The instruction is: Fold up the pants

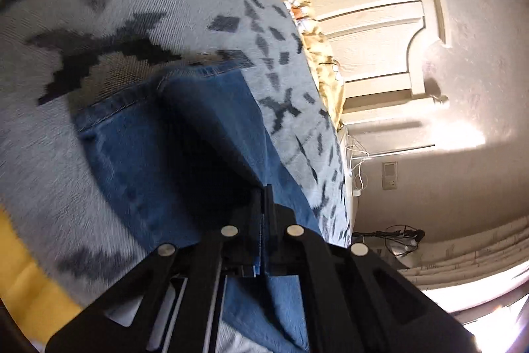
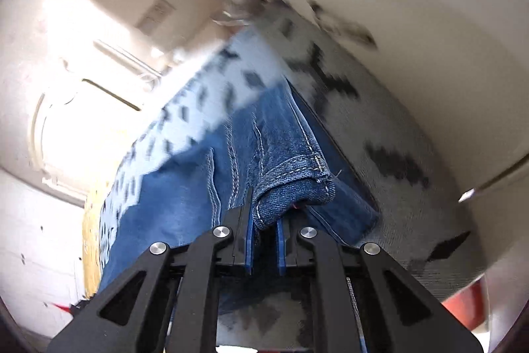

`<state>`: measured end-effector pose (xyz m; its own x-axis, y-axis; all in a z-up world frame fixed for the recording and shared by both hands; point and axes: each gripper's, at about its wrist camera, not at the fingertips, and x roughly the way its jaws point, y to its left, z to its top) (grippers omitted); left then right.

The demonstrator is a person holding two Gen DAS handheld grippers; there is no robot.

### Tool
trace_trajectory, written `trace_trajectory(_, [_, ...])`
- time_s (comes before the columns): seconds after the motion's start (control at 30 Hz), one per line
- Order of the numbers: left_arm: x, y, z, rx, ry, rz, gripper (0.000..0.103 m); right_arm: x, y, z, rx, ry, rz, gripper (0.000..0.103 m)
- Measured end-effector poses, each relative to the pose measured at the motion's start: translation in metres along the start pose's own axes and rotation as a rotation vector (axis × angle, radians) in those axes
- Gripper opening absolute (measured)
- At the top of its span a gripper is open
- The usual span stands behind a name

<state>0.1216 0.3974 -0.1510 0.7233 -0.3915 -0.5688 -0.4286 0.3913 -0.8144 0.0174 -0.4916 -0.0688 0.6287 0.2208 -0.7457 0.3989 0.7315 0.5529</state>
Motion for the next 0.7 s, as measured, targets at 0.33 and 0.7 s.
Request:
trace_trajectory(0.33, [-0.001,0.082,-0.032,-0.096,0.034,0.036,0.001,0.052,-0.037,-0.020,-0.043,0.120,-0.172,0.010])
trace_trajectory(0.7, [-0.033,0.112,-0.010,-0.194,-0.062,-0.061,0.024,0.061,-0.016,-0.029,-0.183,0.094,-0.314,0.010])
